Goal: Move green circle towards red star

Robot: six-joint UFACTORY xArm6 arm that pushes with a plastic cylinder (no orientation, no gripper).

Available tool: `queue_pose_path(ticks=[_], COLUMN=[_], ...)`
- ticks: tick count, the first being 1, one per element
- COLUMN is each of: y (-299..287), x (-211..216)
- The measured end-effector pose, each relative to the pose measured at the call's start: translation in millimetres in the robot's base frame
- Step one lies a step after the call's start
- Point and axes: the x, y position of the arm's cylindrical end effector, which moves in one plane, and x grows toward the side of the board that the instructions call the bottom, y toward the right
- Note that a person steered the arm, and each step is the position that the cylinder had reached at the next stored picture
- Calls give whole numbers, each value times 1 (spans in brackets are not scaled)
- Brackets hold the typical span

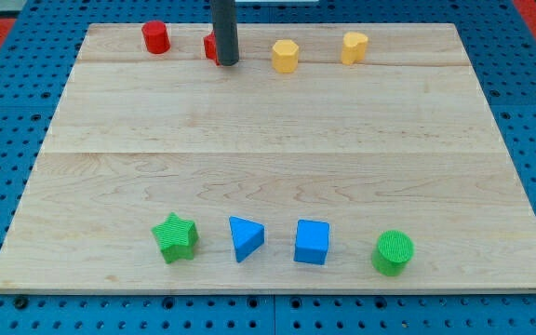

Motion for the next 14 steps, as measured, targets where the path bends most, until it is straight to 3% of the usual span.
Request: queue_pose_path(ticks=[1, 3, 5, 6, 10, 12, 14], y=[41, 222, 309, 292, 90, 103, 31], x=[42, 162, 311, 345, 287, 338, 293])
